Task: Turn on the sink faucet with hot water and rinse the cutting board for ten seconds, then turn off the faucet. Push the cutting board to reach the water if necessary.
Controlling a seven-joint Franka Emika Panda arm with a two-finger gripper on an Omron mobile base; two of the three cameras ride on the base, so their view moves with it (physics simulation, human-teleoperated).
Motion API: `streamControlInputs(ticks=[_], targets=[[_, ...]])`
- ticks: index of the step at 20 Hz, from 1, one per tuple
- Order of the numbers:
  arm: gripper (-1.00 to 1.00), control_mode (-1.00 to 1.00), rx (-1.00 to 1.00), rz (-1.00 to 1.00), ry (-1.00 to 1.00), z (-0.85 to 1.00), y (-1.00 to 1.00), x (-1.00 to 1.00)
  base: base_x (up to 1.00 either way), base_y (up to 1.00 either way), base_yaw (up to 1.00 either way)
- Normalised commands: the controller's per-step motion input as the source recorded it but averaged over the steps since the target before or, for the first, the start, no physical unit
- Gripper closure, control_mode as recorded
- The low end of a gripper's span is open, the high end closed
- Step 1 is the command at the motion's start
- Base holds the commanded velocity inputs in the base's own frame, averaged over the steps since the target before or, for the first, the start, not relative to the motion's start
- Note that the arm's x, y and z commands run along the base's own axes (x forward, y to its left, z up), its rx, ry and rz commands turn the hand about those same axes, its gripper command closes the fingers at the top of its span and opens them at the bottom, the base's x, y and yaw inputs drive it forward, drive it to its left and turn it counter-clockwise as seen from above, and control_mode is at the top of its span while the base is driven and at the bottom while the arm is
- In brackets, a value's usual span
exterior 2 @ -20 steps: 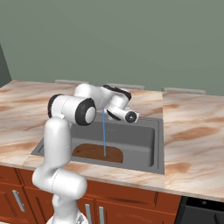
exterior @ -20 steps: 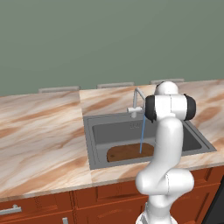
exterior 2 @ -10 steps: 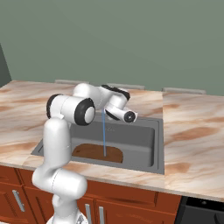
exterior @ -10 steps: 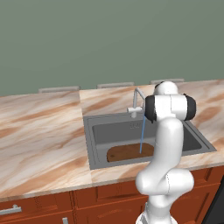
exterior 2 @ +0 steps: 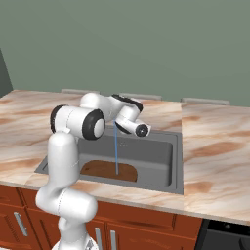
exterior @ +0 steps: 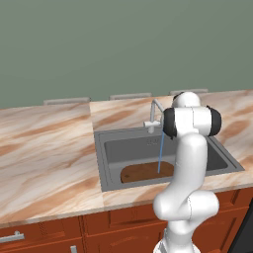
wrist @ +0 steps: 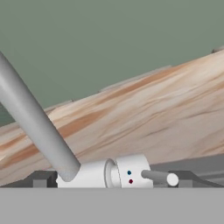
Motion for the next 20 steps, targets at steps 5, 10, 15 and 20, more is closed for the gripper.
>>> streamControlInputs(ticks=[5, 10, 15, 20], targets=[[-1.0, -1.0, 0.0, 0.0, 0.0, 0.0, 0.12, 0.0, 0.0, 0.0, 0.0], [-1.0, -1.0, 0.0, 0.0, -0.03, 0.0, 0.2, -0.05, 0.0, 0.0, 0.0], [-1.0, -1.0, 0.0, 0.0, -0.07, 0.0, 0.31, -0.12, 0.0, 0.0, 0.0], [-1.0, -1.0, 0.0, 0.0, -0.04, 0.0, 0.32, -0.13, 0.0, 0.0, 0.0]])
